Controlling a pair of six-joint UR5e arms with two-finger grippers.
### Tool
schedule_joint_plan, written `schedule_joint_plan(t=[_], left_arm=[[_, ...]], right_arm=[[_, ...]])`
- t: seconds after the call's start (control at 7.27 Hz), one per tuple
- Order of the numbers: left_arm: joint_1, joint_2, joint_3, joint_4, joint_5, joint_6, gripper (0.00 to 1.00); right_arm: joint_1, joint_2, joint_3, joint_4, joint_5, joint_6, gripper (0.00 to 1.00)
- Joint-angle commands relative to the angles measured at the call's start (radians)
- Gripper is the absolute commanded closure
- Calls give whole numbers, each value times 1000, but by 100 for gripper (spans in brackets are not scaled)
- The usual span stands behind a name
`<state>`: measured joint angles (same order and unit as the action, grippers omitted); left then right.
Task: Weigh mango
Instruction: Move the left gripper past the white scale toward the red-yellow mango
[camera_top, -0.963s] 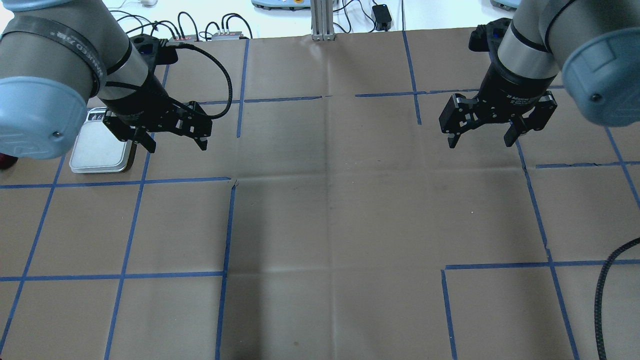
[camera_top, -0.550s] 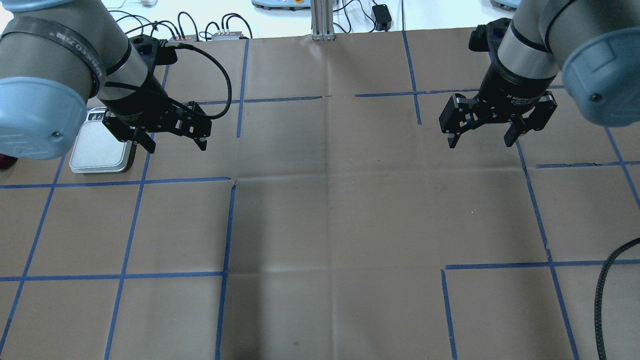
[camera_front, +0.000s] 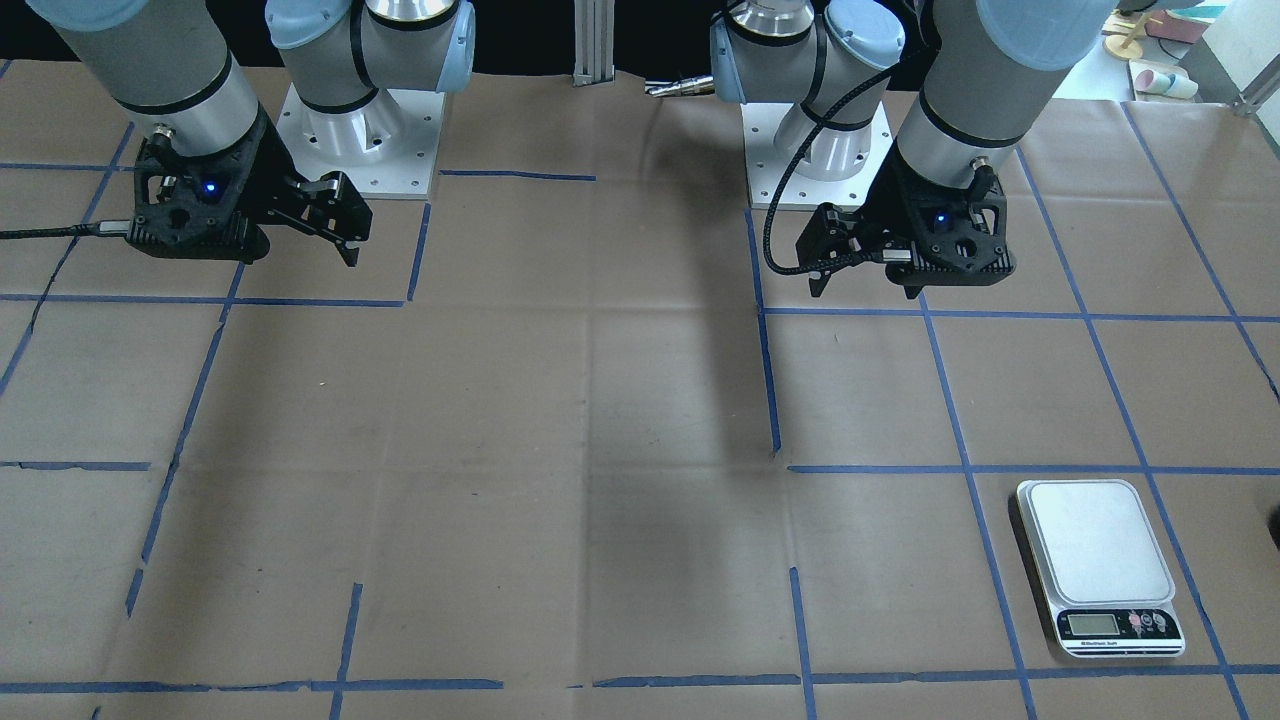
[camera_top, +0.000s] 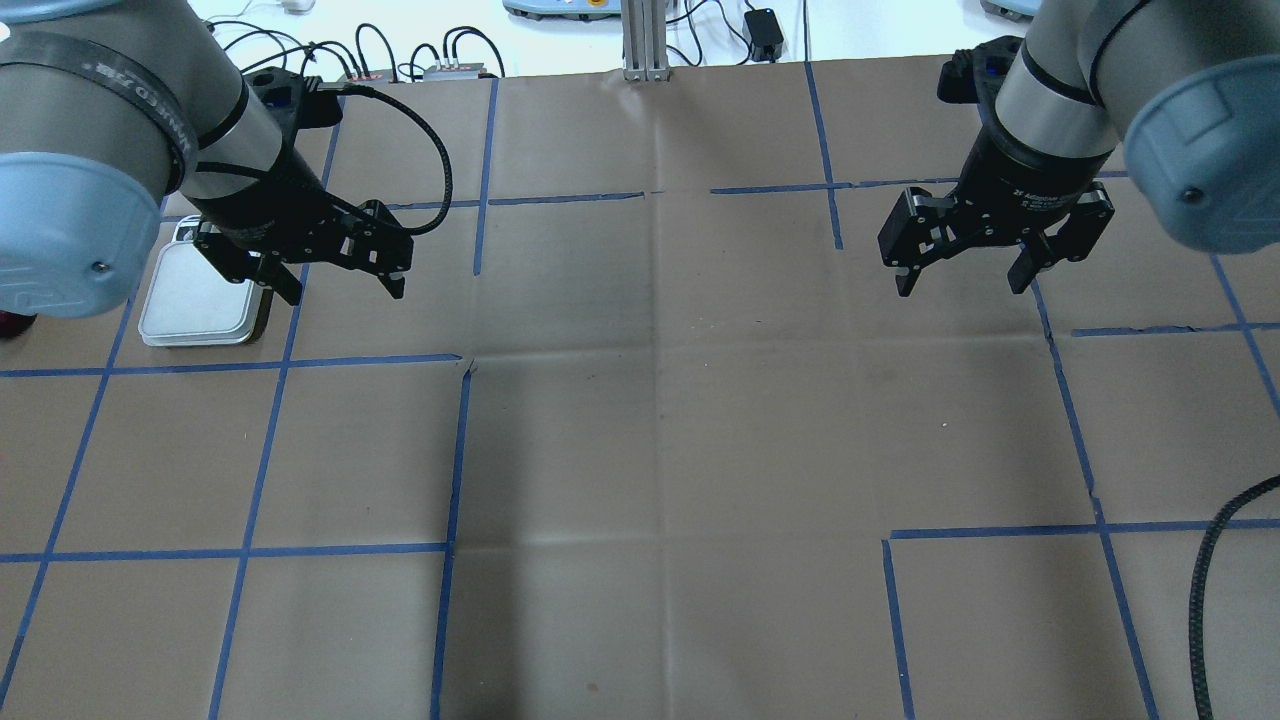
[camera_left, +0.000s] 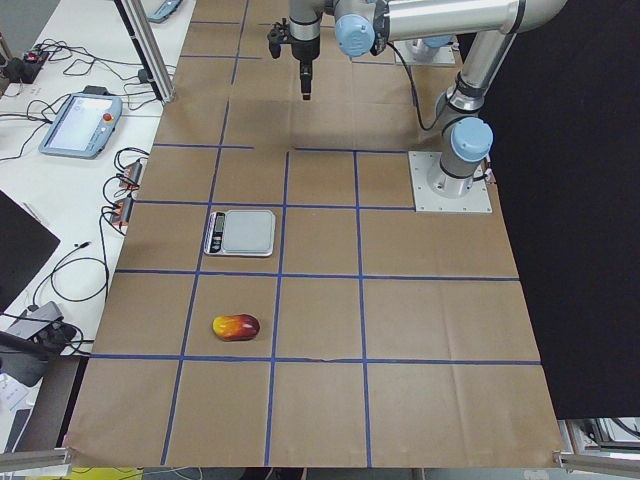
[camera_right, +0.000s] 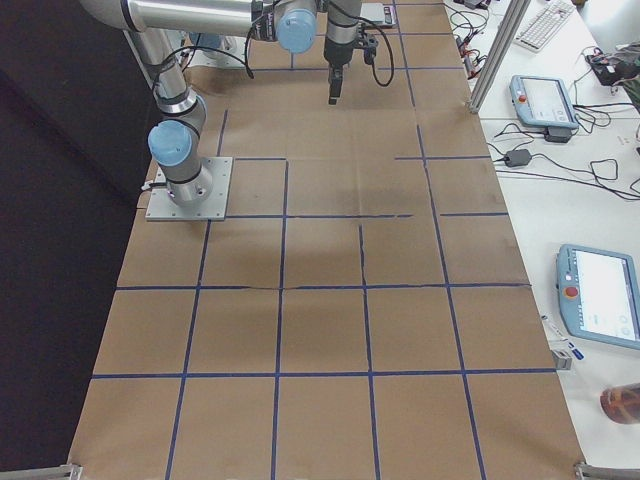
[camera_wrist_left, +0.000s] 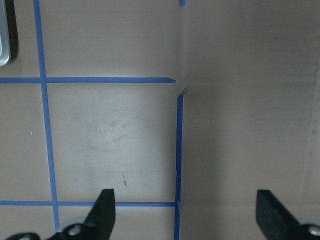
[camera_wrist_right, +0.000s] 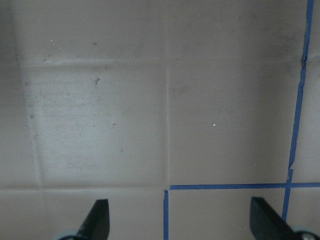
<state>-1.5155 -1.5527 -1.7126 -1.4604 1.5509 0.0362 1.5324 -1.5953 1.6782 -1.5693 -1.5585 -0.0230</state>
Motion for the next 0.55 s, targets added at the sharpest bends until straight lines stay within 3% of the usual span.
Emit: schedule_joint_plan(t=[0.0,0.41], left_arm=[[55,0,-2,-2,3,10,0],[330,-36,-2,24,31,294,0]], right_arm=[[0,0,0,0,0,0,0],[0,0,0,0,2,0,0]])
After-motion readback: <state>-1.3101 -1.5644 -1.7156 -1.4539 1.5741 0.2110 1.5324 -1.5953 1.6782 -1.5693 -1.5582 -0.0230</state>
